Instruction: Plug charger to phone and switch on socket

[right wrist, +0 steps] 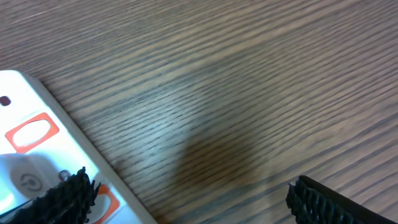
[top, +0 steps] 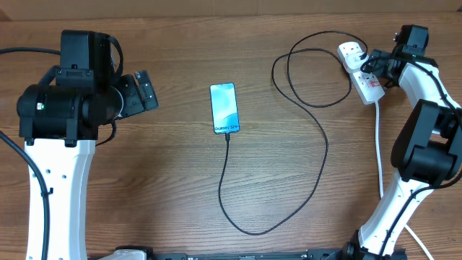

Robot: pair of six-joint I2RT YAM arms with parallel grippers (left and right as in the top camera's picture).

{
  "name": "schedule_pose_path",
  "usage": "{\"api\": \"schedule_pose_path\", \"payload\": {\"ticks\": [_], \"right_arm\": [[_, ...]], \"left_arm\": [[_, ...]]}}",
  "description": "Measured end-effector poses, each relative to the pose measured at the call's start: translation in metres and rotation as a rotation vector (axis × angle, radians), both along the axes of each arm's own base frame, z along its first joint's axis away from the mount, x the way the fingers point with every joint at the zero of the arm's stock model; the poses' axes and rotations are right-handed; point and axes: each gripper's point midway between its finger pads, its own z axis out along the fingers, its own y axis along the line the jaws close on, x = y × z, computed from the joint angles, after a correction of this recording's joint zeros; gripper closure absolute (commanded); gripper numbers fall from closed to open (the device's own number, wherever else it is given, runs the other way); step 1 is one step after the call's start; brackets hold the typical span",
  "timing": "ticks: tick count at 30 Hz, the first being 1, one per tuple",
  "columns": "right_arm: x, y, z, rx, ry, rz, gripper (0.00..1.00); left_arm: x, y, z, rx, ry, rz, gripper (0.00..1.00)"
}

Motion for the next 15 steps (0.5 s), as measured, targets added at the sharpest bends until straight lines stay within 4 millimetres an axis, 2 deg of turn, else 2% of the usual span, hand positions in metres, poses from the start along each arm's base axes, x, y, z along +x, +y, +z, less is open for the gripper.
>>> {"api": "schedule_pose_path", "payload": {"ticks": [15], "right_arm": [[-0.0063, 0.0076, -0.0063, 0.06, 0.022, -0.004, 0.0]], "left_arm": [[0.0001, 0.0, 0.0, 0.0, 0.0, 0.0, 0.01]]}}
